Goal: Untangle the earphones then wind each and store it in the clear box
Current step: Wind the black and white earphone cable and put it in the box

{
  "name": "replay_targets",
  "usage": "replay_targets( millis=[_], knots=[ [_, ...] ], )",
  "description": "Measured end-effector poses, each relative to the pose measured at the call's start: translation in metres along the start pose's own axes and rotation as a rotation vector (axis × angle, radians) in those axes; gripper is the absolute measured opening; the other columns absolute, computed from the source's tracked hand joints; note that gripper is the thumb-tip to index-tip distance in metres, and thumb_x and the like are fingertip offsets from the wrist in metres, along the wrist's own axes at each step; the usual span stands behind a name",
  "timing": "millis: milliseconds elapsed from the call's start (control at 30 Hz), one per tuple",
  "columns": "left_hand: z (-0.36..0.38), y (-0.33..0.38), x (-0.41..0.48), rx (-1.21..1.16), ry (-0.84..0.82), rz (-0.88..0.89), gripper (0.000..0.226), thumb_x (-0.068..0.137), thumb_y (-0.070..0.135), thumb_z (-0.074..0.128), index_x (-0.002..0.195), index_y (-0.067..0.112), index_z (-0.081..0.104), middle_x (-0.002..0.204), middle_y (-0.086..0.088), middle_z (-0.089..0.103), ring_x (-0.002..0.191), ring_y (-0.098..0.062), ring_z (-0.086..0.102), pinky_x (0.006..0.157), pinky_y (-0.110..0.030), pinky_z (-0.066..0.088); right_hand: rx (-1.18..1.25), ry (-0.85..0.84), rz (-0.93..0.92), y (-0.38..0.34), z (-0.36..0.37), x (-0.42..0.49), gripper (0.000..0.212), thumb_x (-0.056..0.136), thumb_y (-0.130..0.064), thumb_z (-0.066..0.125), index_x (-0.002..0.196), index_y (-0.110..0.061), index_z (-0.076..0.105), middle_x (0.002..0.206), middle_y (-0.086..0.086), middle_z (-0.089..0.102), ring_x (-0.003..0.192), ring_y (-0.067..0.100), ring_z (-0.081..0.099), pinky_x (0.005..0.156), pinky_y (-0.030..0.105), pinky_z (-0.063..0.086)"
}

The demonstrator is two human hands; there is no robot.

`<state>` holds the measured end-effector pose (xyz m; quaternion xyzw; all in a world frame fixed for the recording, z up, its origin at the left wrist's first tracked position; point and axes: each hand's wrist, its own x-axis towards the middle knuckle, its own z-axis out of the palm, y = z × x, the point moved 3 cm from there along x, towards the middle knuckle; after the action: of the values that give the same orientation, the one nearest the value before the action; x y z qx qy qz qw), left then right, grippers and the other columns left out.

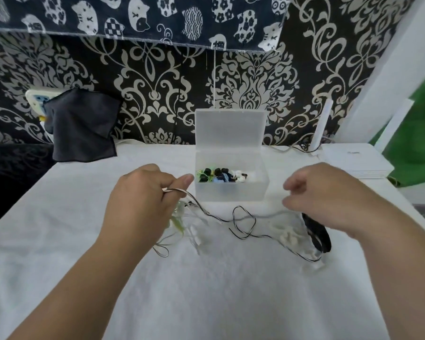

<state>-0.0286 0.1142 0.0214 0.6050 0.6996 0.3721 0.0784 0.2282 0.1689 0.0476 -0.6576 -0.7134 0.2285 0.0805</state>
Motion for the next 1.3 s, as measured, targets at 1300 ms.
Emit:
replay_targets(
  millis=[1300],
  knots=[
    [0.0, -0.027, 0.005, -0.413, 0.015, -0.565, 0.028, 0.084, 0.003, 0.064, 0.103, 0.022, 0.055, 0.093, -0.006, 0.065, 0.072, -0.022, 0.058, 0.063, -0.03, 0.045, 1.535, -0.284, -0.277, -0.055, 0.003, -0.014, 0.044, 0.092, -0.027, 0.04, 0.049, -0.016, 0.039, 0.106, 0.02, 0.073, 0.095, 0.035, 0.072, 0.084, 0.04, 0.059]
  ],
)
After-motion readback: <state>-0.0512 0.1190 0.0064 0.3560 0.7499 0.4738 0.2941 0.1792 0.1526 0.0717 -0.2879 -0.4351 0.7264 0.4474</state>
